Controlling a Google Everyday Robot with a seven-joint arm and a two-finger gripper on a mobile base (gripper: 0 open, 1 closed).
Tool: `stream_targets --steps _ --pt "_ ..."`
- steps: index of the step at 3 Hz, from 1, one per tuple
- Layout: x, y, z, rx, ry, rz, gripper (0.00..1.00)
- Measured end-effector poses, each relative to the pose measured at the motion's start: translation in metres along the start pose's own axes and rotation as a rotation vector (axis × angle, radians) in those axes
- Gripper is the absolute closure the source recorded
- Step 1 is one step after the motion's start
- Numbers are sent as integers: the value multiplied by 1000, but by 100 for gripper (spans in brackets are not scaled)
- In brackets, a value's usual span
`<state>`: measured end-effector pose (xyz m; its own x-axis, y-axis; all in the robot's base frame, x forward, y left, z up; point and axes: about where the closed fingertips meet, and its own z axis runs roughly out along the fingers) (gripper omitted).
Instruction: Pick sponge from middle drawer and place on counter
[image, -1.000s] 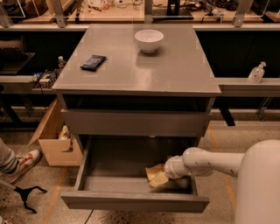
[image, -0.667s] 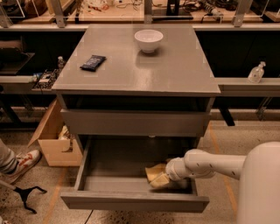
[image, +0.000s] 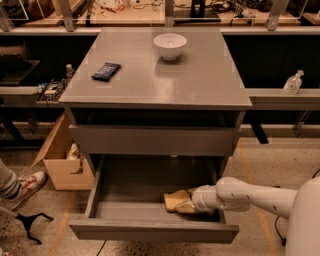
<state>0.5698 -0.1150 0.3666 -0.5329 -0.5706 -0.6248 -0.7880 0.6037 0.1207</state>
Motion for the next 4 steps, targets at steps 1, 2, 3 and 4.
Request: stream_targets --steps 1,2,3,4 --pt "2 4 -1 -13 -42 5 86" --pt "-17 10 -19 -31 -122 -23 100" --pt "-50 23 -52 -57 -227 -89 100" --pt "-81 34 -90 -86 -325 -159 100"
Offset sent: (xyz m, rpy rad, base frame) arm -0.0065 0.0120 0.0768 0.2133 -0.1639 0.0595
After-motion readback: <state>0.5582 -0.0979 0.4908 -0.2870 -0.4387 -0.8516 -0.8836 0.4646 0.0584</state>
